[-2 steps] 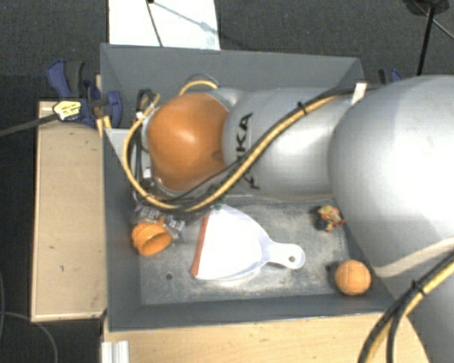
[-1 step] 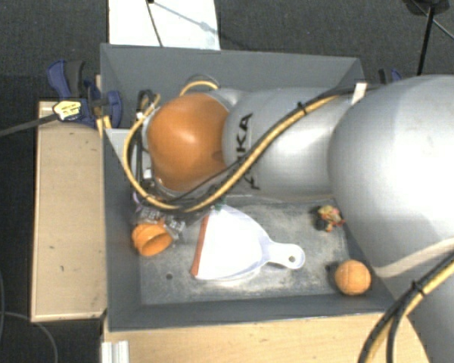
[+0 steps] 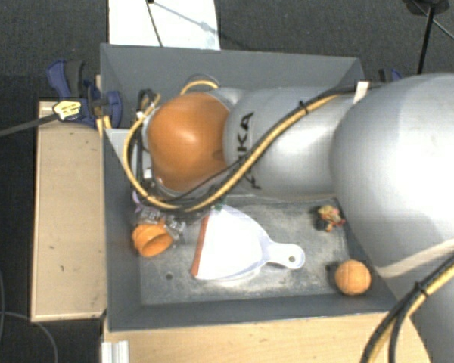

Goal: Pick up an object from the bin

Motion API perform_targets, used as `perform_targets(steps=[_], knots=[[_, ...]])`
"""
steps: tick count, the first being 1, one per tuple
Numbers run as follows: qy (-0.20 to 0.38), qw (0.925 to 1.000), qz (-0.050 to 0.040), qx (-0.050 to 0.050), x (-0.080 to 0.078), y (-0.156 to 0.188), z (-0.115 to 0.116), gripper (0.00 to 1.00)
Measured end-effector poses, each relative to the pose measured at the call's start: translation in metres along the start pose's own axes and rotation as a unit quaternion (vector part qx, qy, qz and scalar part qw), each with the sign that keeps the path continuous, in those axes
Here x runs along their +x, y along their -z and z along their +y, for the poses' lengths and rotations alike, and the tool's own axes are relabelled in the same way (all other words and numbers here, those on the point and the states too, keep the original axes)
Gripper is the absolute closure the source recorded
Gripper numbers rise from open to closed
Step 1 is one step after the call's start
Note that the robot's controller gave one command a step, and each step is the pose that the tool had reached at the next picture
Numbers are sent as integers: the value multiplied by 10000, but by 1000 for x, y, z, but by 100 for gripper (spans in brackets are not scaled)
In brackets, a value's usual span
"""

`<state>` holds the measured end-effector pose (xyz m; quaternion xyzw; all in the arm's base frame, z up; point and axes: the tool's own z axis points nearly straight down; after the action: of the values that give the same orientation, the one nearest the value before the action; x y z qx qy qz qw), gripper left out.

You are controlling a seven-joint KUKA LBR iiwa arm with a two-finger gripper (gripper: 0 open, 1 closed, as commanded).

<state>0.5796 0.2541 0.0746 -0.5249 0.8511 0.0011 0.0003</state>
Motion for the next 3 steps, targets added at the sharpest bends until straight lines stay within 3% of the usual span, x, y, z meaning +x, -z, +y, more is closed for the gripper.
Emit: perform_targets(steps=[3], knots=[[-21,10000,-15,16,-1,26,-1,100]])
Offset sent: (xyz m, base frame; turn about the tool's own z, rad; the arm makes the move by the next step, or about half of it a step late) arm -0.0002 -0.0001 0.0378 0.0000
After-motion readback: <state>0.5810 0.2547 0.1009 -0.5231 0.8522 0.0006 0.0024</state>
